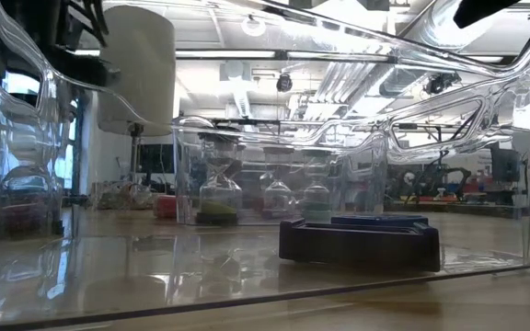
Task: Pick & Place Office items
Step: Put the red charger adapter into the top transparent bin
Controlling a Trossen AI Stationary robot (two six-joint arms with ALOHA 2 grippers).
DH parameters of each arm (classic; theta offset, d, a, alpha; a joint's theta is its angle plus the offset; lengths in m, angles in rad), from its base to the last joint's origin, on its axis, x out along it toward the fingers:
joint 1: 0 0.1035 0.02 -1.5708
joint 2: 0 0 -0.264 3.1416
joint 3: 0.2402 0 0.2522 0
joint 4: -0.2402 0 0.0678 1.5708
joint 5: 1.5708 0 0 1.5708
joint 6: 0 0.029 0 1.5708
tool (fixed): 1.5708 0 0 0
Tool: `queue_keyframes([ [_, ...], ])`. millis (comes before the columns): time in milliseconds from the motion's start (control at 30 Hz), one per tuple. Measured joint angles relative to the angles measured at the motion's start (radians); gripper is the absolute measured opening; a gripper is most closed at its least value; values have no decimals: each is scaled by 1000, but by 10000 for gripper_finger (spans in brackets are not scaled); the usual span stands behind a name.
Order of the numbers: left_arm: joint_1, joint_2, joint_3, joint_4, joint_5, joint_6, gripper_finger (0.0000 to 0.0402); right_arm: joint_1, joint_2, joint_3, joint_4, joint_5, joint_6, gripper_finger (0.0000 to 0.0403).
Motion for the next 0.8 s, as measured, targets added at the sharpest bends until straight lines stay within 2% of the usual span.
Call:
queue_keyframes([
  [133,-5,45,0,0,-73,-81,321,0,0,0,1,-25,-46,362],
  [300,26,75,-24,0,-70,-116,321,0,0,1,-10,-92,-88,362],
  [433,45,66,-27,1,-96,-110,321,0,0,2,-83,-112,-90,362],
  [633,51,-19,-29,2,-121,-108,321,0,0,2,-139,-102,-102,362],
  [800,62,-188,-106,0,-215,-125,321,-26,-8,2,-151,-103,-134,362],
])
